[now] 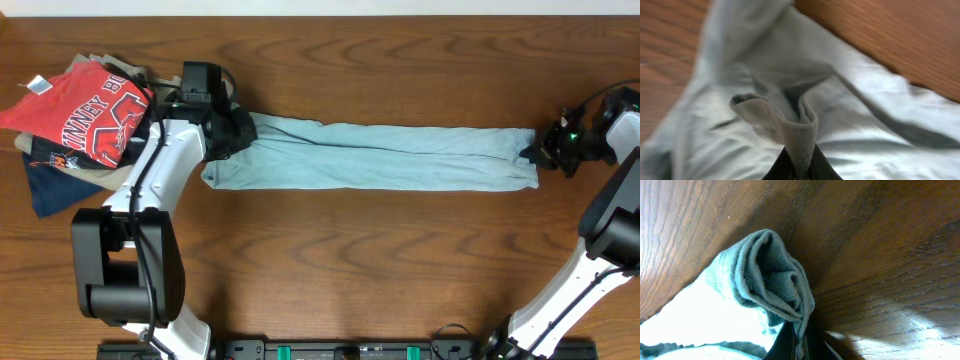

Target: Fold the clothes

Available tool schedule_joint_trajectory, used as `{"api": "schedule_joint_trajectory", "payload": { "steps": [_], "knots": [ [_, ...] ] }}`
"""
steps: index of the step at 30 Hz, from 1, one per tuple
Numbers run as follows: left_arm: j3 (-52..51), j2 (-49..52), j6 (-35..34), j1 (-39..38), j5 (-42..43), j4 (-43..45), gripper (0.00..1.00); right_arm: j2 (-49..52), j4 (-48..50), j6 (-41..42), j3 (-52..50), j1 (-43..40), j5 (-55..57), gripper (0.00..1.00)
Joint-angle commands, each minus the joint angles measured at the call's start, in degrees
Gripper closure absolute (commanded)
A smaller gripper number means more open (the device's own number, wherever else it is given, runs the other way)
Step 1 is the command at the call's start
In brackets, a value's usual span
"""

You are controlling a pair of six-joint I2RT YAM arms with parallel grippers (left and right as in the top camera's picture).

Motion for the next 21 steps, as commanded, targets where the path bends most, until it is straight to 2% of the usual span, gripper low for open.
{"api": "schedule_joint_trajectory", "payload": {
  "steps": [1, 3, 6, 10, 21],
  "knots": [
    [-1.18, -0.42, 1.31, 0.26, -7.61, -0.98, 0.83, 0.87, -0.33, -1.38, -0.50, -0.13, 2.80, 0.99],
    [-2.29, -0.35, 1.31, 0.26, -9.90, -1.09, 0.69, 0.87, -0.33, -1.53, -0.50, -0.39, 2.99, 0.99],
    [-3.85, -0.33, 1.31, 0.26, -14.60, -0.13, 0.64, 0.87, -0.33, -1.79, -0.50, -1.03, 3.17, 0.99],
    [-4.50, -0.02, 1.29, 0.74, -16.31, 1.77, 0.48, 0.87, -0.59, -2.14, -0.50, -2.29, 3.17, 0.99],
    [-4.07, 0.04, 1.31, 1.22, -14.88, 6.25, 0.46, 0.87, -2.86, -6.05, -0.50, -5.31, 3.17, 0.99]
  ]
}}
